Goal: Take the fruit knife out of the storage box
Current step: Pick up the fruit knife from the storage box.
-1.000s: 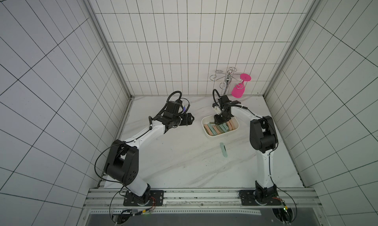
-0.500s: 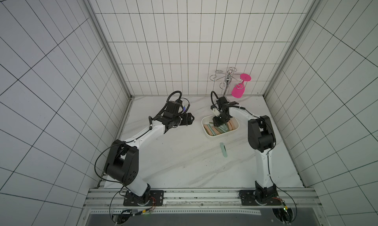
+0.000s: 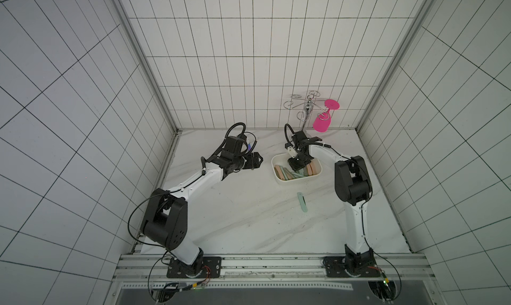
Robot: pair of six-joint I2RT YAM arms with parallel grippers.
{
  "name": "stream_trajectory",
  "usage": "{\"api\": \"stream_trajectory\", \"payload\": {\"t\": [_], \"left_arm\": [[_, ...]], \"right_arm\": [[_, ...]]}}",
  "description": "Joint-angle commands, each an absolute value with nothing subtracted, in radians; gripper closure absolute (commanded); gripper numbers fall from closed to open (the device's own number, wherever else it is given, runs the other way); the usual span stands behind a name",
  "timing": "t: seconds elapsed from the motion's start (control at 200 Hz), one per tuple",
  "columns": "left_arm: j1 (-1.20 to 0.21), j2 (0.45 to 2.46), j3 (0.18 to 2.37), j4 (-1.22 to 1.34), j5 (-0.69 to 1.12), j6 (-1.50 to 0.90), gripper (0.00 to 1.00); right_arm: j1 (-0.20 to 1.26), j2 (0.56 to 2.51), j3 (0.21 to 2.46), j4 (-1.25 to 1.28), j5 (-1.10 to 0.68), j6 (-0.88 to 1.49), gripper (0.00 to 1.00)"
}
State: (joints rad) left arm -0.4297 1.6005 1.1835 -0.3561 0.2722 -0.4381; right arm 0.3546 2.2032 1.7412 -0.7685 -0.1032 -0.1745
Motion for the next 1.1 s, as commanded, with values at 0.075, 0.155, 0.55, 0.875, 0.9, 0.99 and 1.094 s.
{"api": "stream_trajectory", "payload": {"t": [0.075,0.155,0.55,0.875,0.9,0.99,1.094], "left_arm": [[-0.428,1.603,1.198,-0.312,0.296,-0.451,0.17],[-0.430,1.597,1.196,-0.303,0.306,-0.454,0.17],[-0.479,1.566,1.185,-0.221,0.364,-0.472,0.17],[-0.502,1.555,1.117,-0.057,0.504,-0.553,0.18],[-0.502,1.553,1.111,-0.042,0.513,-0.559,0.18],[-0.502,1.542,1.084,0.024,0.549,-0.592,0.18],[-0.502,1.538,1.063,0.049,0.569,-0.613,0.18]], "right_arm": [[0.367,2.180,1.742,-0.785,-0.105,-0.157,1.00],[0.367,2.155,1.741,-0.779,-0.103,-0.149,1.00],[0.368,1.970,1.717,-0.770,-0.263,-0.011,1.00],[0.404,1.755,1.512,-0.738,-0.657,0.139,1.00],[0.410,1.739,1.489,-0.724,-0.678,0.152,1.00],[0.426,1.678,1.407,-0.646,-0.753,0.205,1.00],[0.430,1.617,1.321,-0.543,-0.813,0.277,1.00]]}}
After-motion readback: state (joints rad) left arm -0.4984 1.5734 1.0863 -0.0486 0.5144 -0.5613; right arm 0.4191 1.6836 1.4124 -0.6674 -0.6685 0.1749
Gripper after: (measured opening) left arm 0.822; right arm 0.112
